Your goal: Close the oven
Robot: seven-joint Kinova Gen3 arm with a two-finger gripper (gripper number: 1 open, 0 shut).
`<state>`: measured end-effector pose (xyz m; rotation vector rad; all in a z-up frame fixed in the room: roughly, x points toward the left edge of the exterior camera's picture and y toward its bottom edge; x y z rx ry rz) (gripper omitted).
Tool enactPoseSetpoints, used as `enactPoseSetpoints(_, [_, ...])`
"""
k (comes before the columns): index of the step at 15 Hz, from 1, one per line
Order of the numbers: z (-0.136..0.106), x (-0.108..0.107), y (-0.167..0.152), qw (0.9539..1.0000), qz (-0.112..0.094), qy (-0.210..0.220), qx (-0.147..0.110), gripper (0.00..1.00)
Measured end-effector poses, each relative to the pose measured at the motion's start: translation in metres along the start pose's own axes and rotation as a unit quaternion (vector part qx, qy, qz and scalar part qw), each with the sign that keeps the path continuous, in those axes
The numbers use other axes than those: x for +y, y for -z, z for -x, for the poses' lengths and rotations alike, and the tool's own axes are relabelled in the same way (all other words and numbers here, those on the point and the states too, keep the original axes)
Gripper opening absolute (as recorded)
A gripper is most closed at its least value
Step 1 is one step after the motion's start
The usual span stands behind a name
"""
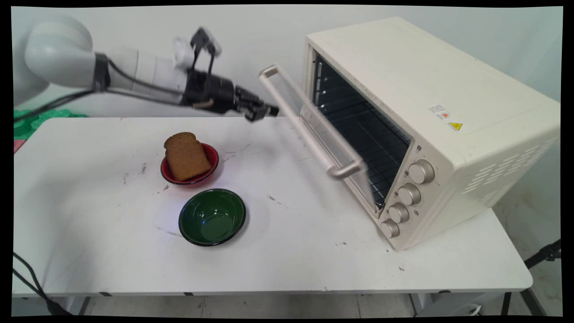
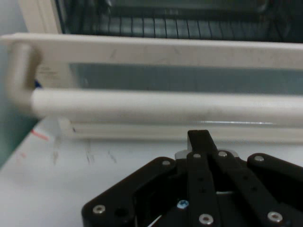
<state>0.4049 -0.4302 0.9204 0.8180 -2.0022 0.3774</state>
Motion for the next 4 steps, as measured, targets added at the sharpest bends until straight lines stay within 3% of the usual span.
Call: enactPoseSetpoints(4, [-0.038, -0.003, 0.019, 0.9997, 0.003, -0.005, 0.025, 0.0])
